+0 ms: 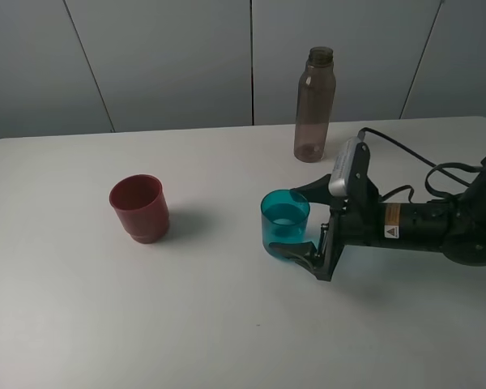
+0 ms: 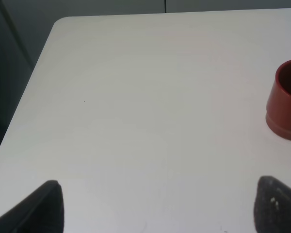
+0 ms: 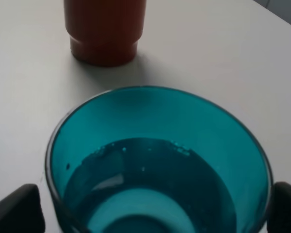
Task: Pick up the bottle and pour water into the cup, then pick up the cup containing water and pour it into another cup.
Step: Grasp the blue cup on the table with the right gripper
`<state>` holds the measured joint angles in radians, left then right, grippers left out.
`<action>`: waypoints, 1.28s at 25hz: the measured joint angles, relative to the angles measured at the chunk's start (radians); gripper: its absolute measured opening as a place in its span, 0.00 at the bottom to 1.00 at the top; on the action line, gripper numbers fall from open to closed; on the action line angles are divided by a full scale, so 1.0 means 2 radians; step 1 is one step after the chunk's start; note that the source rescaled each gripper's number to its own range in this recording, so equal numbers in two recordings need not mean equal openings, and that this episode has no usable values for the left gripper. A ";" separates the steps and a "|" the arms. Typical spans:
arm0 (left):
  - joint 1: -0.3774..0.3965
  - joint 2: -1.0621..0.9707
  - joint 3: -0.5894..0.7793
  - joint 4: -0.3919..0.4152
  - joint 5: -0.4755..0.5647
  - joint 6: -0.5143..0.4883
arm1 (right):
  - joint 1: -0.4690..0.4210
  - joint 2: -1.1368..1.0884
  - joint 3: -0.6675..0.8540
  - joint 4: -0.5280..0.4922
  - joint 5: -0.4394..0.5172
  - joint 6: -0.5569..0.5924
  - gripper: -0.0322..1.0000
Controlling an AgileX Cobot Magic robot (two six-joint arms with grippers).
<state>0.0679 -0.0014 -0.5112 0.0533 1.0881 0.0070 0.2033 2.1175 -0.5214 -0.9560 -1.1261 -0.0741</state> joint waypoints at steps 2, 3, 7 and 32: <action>0.000 0.000 0.000 0.000 0.000 0.000 | 0.001 0.000 0.000 0.000 0.004 0.001 1.00; 0.000 0.000 0.000 0.000 0.000 0.000 | 0.002 0.001 0.000 0.000 0.004 0.001 1.00; 0.000 0.000 0.000 0.000 0.000 0.000 | 0.002 0.001 -0.001 0.000 0.005 0.001 1.00; 0.000 0.000 0.000 0.000 0.000 -0.003 | 0.002 0.002 -0.015 -0.027 -0.001 0.048 1.00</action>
<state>0.0679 -0.0014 -0.5112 0.0533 1.0881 0.0000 0.2073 2.1206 -0.5520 -1.0095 -1.1288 0.0210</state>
